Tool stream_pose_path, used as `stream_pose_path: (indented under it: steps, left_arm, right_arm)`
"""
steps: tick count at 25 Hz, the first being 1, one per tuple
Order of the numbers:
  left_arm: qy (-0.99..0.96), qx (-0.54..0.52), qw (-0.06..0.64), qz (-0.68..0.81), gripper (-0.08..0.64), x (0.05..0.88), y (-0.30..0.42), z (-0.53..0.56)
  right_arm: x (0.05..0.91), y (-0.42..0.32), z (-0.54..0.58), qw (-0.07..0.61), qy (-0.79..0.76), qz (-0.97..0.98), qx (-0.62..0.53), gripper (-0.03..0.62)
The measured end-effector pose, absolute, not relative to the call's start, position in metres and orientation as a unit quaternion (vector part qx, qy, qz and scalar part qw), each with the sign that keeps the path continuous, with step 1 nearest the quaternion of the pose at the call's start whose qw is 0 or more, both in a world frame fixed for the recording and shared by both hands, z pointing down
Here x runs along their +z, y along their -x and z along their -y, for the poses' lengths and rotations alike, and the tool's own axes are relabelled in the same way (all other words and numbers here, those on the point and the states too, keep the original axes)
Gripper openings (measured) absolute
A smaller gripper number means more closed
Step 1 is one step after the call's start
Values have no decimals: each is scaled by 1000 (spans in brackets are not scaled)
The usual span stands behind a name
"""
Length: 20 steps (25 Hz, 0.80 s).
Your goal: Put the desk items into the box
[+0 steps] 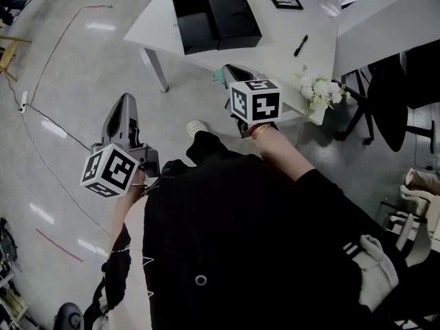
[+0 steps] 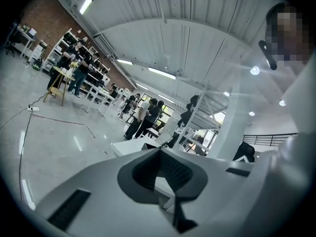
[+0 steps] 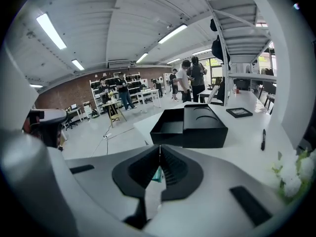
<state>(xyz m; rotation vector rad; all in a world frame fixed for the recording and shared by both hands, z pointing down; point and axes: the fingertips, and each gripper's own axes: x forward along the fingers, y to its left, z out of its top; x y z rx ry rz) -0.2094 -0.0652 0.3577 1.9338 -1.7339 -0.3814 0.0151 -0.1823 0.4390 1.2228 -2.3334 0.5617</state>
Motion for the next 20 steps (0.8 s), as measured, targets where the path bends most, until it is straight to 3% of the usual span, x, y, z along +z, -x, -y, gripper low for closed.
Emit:
stream_pose_path:
  steps: [20]
  left_arm:
    - [-676,-131,252,680,11,354,261,154]
  right_arm:
    - [436,47,313,243,-394,867,185,11]
